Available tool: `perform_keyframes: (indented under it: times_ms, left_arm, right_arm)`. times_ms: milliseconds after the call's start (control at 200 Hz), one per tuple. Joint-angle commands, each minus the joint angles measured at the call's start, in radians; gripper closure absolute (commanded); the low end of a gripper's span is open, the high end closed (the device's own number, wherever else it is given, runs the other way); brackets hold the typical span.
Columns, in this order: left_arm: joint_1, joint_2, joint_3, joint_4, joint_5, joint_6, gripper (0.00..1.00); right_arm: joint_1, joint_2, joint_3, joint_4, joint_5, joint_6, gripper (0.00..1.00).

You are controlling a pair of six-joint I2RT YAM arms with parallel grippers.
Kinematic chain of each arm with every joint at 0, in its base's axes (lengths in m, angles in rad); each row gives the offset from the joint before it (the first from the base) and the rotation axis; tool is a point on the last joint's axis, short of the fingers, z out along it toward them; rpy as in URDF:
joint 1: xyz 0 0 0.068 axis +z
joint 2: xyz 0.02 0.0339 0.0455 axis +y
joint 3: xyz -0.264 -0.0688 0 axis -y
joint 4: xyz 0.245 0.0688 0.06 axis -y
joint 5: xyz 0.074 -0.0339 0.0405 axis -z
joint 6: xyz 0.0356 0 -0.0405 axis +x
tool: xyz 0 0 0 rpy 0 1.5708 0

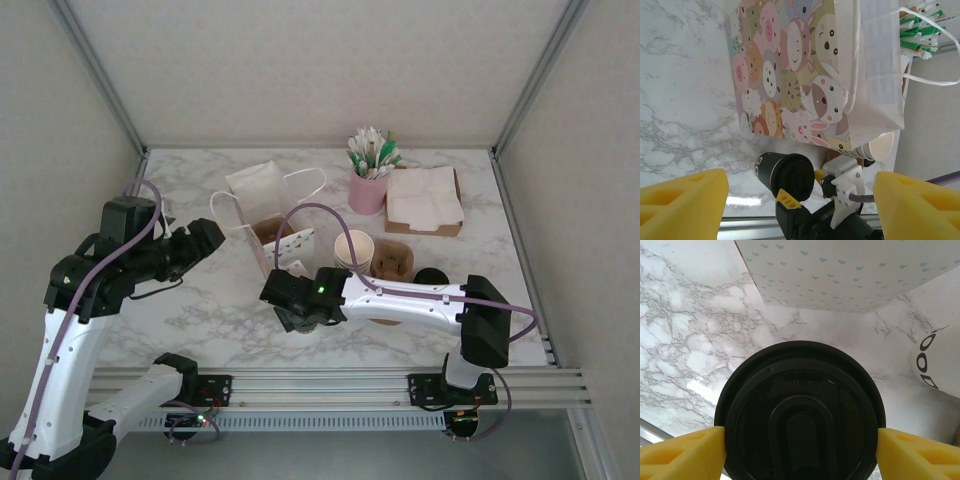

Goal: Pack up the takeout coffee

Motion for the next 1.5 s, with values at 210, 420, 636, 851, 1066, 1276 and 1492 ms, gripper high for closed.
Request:
perform_keyframes:
  times_ms: [210, 420, 636, 851, 1066, 1276, 1492]
  left_arm:
    - [0.006, -0.003, -0.006, -0.002, 0.020, -0.018, 0.24]
    - [0.007, 0.001, -0.006, 0.003, 0.021, -0.020, 0.24]
    - [0.006, 0.001, -0.006, 0.004, 0.023, -0.017, 0.24]
    - [0.006, 0.004, -0.007, 0.006, 0.026, -0.018, 0.24]
    - [0.007, 0.005, -0.005, 0.008, 0.029, -0.016, 0.24]
    - [0.006, 0.006, -0.001, 0.008, 0.027, -0.014, 0.24]
    - [0.007, 0.026, 0.073, -0.016, -0.018, 0.015, 0.24]
  right_arm:
    - [0.004, 0.041, -0.017, -0.020, -0.004, -0.004, 0.27]
    - [0.004, 0.053, -0.019, -0.025, -0.013, -0.001, 0.25]
    - [0.004, 0.066, -0.008, -0.034, -0.012, 0.002, 0.25]
    - [0.004, 0.073, -0.005, -0.040, -0.009, 0.011, 0.23]
    - [0.004, 0.078, 0.008, -0.051, -0.007, 0.013, 0.27]
    - [0.010, 0.052, 0.045, -0.094, 0.023, 0.021, 0.30]
    - [0.038, -0.048, 0.109, -0.178, 0.061, 0.044, 0.32]
